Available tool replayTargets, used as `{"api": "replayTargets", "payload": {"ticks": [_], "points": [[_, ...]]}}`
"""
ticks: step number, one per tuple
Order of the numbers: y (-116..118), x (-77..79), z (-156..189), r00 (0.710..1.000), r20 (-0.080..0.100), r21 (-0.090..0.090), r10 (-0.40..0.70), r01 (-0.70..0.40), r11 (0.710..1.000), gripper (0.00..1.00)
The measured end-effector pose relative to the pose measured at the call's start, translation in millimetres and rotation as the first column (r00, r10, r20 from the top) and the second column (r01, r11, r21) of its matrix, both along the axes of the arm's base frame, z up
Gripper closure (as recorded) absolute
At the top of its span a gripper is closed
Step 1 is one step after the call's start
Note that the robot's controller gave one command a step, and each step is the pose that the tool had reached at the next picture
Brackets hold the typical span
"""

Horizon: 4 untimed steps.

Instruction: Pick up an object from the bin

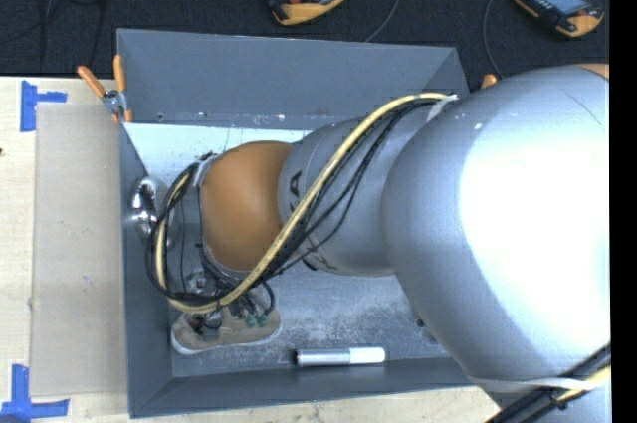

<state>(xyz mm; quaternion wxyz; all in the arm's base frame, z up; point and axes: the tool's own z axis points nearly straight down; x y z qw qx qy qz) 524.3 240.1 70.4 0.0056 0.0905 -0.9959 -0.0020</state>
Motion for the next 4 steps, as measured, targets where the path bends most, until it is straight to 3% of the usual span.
{"api": "replayTargets", "payload": {"ticks": [1, 2, 3, 4], "points": [[-27.8, 46.0, 182.0, 0.951, 0.009, 0.003, 0.309, -0.309, 0.951, 1.00], [-21.6, 61.1, 39.7, 0.756, 0.005, 0.007, 0.654, -0.654, 0.756, 1.00], [-1.5, 63.2, 130.5, 0.384, 0.016, 0.006, 0.923, -0.923, 0.384, 1.00], [-1.7, 83.6, 96.6, 0.204, 0.019, 0.009, 0.979, -0.979, 0.204, 1.00]]}}
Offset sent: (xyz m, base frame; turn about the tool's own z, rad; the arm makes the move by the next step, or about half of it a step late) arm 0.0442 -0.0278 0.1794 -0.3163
